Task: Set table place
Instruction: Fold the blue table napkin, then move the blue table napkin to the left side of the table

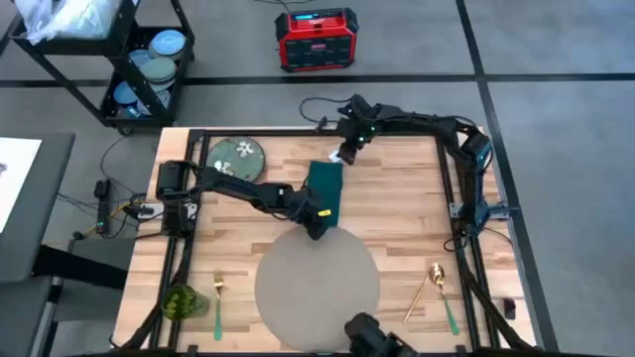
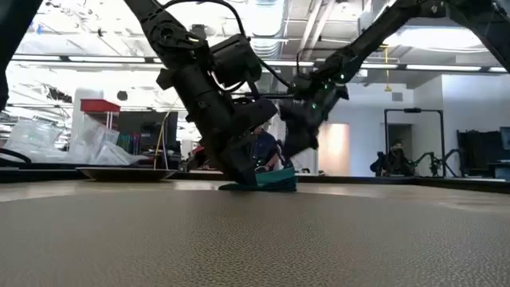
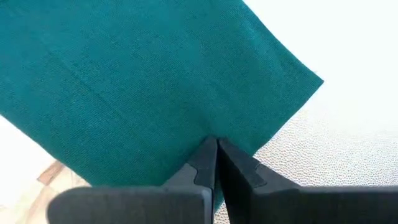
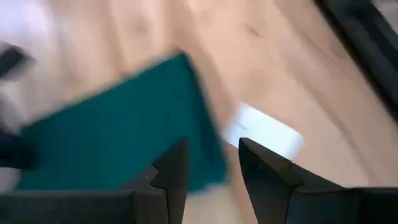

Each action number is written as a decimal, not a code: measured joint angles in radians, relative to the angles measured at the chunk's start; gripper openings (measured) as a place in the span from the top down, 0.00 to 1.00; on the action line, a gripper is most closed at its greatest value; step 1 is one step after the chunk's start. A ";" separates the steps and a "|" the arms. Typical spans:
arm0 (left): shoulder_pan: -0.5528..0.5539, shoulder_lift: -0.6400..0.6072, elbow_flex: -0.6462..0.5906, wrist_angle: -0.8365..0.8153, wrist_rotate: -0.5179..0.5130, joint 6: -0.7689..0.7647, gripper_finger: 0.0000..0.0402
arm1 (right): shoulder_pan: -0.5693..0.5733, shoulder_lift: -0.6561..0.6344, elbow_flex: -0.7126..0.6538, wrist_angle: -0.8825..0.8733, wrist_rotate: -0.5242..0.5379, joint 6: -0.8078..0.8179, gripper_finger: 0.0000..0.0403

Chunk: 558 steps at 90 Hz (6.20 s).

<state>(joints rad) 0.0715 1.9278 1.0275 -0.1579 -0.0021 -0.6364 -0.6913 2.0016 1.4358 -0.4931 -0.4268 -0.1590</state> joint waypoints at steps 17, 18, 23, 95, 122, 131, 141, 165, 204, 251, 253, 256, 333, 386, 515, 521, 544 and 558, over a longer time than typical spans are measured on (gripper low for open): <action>0.001 0.000 0.000 -0.001 0.005 0.004 1.00 | 0.013 0.015 -0.003 -0.003 0.012 -0.003 0.68; 0.001 0.000 0.000 -0.001 0.005 0.004 1.00 | 0.013 0.015 -0.003 -0.003 0.014 -0.003 0.68; 0.001 0.000 0.000 -0.001 0.005 0.004 1.00 | 0.012 0.015 -0.003 -0.003 0.019 0.000 0.68; 0.043 -0.060 -0.007 0.022 0.026 -0.038 1.00 | 0.116 0.009 -0.003 -0.299 -0.043 -0.023 0.71; 0.110 -0.237 -0.006 -0.010 -0.012 -0.015 1.00 | 0.061 -0.049 -0.005 -0.405 -0.051 -0.082 0.71; 0.123 -0.300 -0.003 -0.059 -0.126 -0.122 1.00 | 0.051 -0.099 -0.004 -0.307 -0.071 -0.049 0.71; 0.135 -0.317 -0.004 -0.221 -0.267 -0.389 1.00 | 0.061 -0.149 -0.003 -0.209 -0.068 -0.025 0.71; 0.123 -0.283 -0.091 -0.165 -0.103 -0.596 0.99 | 0.035 -0.251 -0.003 -0.213 -0.018 -0.019 0.71; 0.148 -0.289 -0.235 0.140 -0.027 -0.653 0.73 | -0.076 -0.419 -0.003 -0.304 -0.017 -0.023 0.71; 0.102 -0.267 -0.232 0.064 0.002 -0.676 0.61 | -0.102 -0.496 -0.003 -0.311 -0.017 -0.017 0.71; 0.098 -0.260 -0.232 0.064 0.003 -0.682 0.61 | -0.102 -0.496 -0.003 -0.311 -0.017 -0.017 0.71; 0.091 -0.248 -0.232 0.069 -0.002 -0.693 0.61 | -0.102 -0.496 -0.003 -0.312 -0.017 -0.017 0.71; 0.060 -0.159 -0.231 0.229 -0.053 -0.752 0.95 | -0.102 -0.496 -0.003 -0.316 -0.017 -0.013 0.71; 0.050 -0.274 -0.233 0.426 -0.128 -0.799 1.00 | -0.102 -0.498 -0.003 -0.339 -0.017 -0.014 0.71; -0.479 -0.576 -0.231 -0.821 -0.351 -1.546 1.00 | -0.039 -0.513 -0.003 -0.379 -0.016 -0.015 0.71; -0.506 -0.576 -0.231 -0.849 -0.309 -1.554 1.00 | -0.039 -0.513 -0.003 -0.378 -0.016 -0.014 0.71; -0.585 -0.576 -0.231 -0.963 -0.223 -1.577 1.00 | -0.035 -0.513 -0.003 -0.377 -0.016 -0.005 0.71; -0.634 -0.576 -0.231 -1.026 -0.178 -1.595 1.00 | -0.027 -0.513 -0.003 -0.377 -0.016 0.002 0.71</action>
<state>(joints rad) -0.5629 1.3518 0.7963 -1.1835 -0.1797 -2.2317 -0.7183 1.4891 1.4326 -0.8700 -0.4423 -0.1574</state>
